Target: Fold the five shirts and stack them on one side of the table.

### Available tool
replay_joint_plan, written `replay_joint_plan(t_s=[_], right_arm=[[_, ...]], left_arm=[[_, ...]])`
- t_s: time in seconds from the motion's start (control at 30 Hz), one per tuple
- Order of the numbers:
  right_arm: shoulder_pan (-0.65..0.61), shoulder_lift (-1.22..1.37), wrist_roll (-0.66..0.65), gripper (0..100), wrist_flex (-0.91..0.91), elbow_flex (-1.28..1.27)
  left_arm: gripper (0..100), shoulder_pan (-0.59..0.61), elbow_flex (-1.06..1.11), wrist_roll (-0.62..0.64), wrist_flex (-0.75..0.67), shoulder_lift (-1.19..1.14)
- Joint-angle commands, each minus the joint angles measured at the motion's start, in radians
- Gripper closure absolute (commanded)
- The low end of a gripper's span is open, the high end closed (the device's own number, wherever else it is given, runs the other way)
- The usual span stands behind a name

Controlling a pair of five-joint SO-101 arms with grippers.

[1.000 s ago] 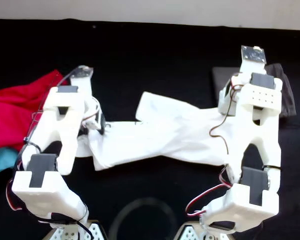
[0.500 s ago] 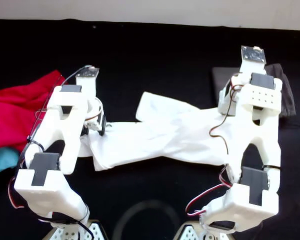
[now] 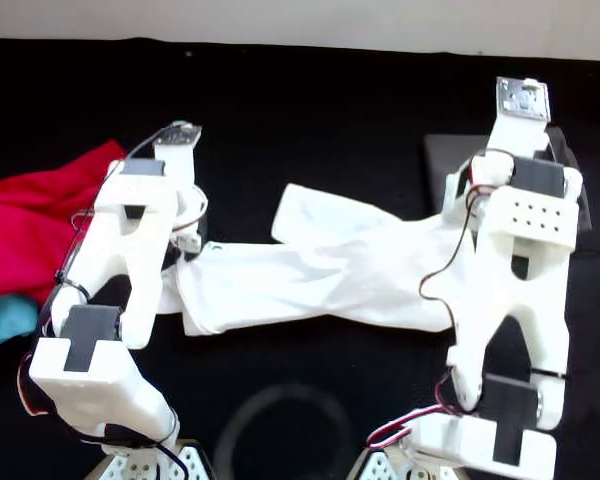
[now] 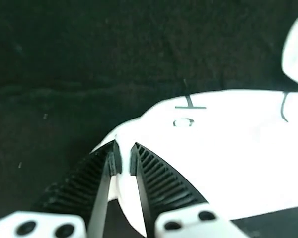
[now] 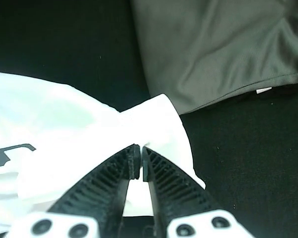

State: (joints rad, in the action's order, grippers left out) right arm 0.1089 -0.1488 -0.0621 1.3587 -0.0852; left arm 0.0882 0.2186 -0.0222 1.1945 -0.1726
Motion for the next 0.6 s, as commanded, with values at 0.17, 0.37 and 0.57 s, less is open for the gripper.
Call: replay_joint_plan(t_s=[0.17, 0.37, 0.57], right_arm=[[-0.005, -0.213, 0.008, 99.3, -0.131, -0.062], [-0.002, -0.225, 0.005, 99.3, -0.117, 0.111], [-0.002, -0.223, -0.028, 99.3, -0.079, 0.360]], left_arm=[[99, -0.008, -0.369, -0.011, 0.299, 0.216], [99, -0.008, -0.581, -0.012, 0.407, 0.268], [99, -0.012, -0.780, -0.012, 0.482, 0.297]])
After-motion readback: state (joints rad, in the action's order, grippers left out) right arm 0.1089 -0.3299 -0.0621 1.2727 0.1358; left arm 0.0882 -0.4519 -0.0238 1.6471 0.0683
